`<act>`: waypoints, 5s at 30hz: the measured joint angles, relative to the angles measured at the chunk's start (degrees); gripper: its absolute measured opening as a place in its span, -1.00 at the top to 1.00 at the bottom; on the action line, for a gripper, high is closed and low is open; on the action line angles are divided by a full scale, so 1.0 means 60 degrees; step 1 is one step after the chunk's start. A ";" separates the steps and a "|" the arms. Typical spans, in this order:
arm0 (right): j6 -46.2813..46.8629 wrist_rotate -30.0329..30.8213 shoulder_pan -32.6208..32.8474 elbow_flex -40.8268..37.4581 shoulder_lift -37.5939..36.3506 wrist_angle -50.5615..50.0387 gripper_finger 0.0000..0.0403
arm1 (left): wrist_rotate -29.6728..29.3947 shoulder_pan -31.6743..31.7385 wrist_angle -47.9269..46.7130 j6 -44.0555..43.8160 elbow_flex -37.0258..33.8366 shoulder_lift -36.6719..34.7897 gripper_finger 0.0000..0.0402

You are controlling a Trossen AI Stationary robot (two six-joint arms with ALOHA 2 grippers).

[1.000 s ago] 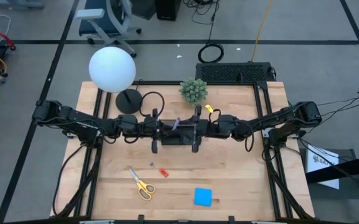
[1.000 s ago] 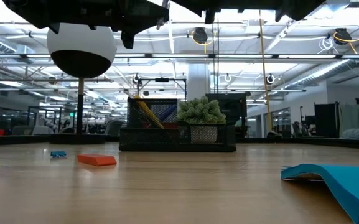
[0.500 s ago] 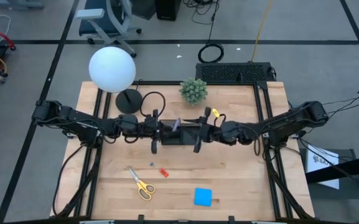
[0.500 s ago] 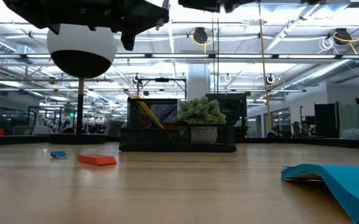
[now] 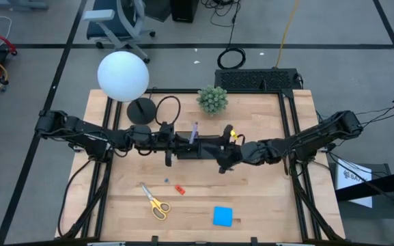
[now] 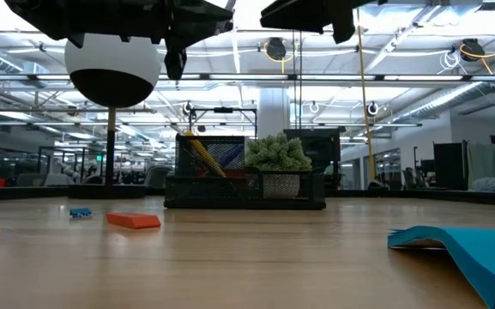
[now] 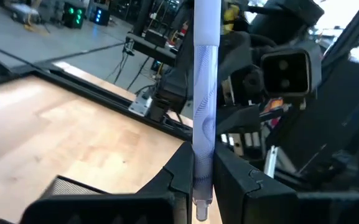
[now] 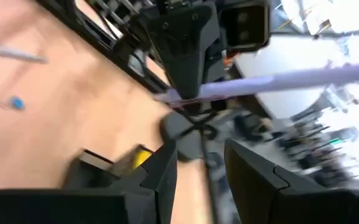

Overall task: Pick and place office supplies into organizer
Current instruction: Put the purple pen into the desk organizer

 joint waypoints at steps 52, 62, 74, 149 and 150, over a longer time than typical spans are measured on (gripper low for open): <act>-1.2171 0.1098 0.0228 0.0000 0.1938 0.4826 0.43 | 0.2087 0.0288 0.0446 -0.4390 -0.0004 0.0000 0.80; -1.2212 0.0398 -0.0115 0.0025 0.1938 0.5164 0.43 | 0.1963 0.0288 0.0446 -0.4379 -0.0004 0.0000 0.80; -1.1841 -0.0321 -0.0492 0.0025 0.1934 0.5189 0.45 | 0.1822 0.0288 0.0499 -0.4354 0.0022 0.0000 0.80; -0.9806 0.3511 0.0750 0.0008 0.1938 0.5033 0.91 | 0.4208 0.0717 0.0568 -0.3502 0.2149 0.2244 0.11; -0.9763 0.3505 0.0750 0.0011 0.1938 0.5039 0.91 | 0.4257 0.0749 0.0567 -0.3403 0.2149 0.2244 0.07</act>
